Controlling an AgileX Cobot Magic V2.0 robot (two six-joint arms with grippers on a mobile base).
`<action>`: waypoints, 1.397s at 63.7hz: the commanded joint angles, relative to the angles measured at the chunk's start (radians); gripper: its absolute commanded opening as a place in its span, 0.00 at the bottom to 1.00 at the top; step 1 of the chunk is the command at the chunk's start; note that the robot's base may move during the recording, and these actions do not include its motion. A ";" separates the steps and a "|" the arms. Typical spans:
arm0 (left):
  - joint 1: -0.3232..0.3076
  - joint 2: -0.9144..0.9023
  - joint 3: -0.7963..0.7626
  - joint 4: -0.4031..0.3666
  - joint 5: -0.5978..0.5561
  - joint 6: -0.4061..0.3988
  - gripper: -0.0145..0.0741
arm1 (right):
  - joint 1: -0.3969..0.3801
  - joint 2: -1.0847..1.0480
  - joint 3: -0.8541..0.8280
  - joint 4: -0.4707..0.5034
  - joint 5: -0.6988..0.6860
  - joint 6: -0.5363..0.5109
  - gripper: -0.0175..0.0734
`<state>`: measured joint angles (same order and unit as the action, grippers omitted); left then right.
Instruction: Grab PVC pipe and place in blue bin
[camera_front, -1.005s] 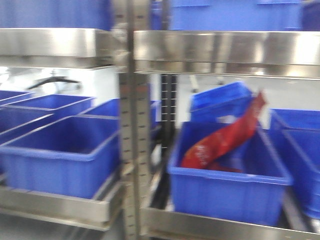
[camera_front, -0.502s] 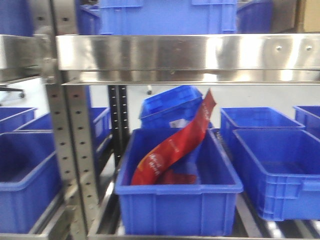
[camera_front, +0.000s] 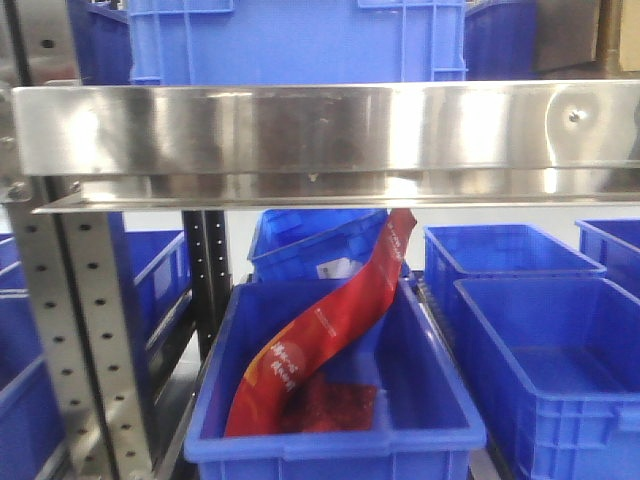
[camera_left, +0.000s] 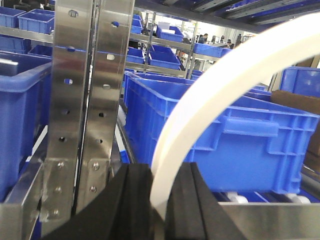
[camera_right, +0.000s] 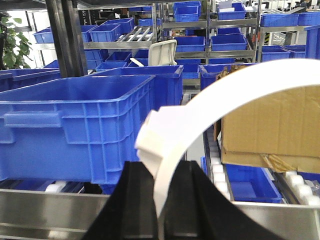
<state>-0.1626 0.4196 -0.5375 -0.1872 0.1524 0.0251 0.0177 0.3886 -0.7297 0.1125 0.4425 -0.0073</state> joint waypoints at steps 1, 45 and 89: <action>0.000 -0.004 -0.002 -0.002 -0.022 -0.005 0.04 | 0.001 -0.004 0.000 -0.004 -0.030 -0.003 0.01; 0.000 -0.004 -0.002 -0.002 -0.022 -0.005 0.04 | 0.001 -0.004 0.000 -0.004 -0.030 -0.003 0.01; 0.000 -0.004 -0.002 -0.002 -0.022 -0.005 0.04 | 0.001 -0.004 0.000 -0.004 -0.030 -0.003 0.01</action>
<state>-0.1626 0.4196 -0.5375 -0.1872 0.1524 0.0251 0.0177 0.3886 -0.7297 0.1125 0.4425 -0.0072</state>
